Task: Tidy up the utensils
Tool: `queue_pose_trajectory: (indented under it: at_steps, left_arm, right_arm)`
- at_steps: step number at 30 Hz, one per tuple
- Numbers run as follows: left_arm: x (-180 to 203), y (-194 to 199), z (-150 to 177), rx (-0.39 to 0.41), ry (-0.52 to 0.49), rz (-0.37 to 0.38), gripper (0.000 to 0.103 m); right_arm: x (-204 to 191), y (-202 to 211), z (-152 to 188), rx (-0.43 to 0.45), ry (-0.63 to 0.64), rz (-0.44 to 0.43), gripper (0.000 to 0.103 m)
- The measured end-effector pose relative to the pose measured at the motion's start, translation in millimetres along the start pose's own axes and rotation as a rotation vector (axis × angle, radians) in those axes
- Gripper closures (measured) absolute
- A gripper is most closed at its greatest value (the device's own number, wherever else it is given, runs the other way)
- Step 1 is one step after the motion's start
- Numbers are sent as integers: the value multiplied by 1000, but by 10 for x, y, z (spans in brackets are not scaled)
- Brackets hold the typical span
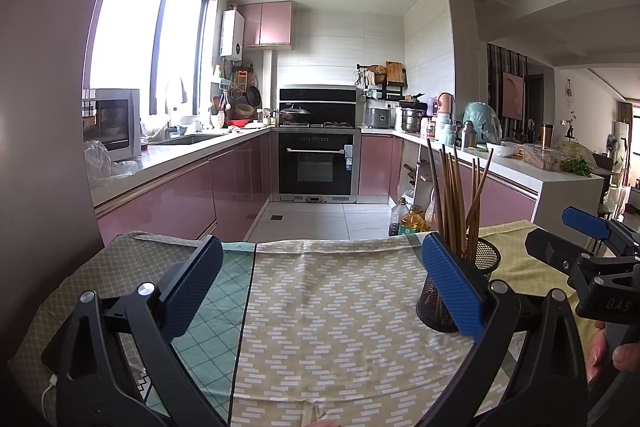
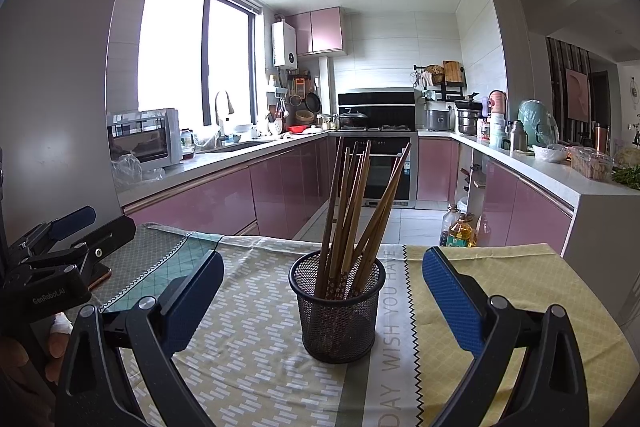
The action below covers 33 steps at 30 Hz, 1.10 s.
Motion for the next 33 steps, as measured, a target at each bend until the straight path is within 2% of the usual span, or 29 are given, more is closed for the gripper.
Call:
queue_pose_trajectory:
  at_steps: [33]
  left_arm:
    - [-2,-26,16,-5,5,2,5]
  right_arm:
    - [10,-24,35,-4,-4,1,7]
Point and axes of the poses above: each gripper's, at about its wrist camera, not at the fingertips, and y roughly against the way its jaws point, x to its right, z to its underside, the point moved 5 cm from there along -y, roughly the way its jaws point, and after that the axes turned 8 degrees about -x, right-handed, at the moved point
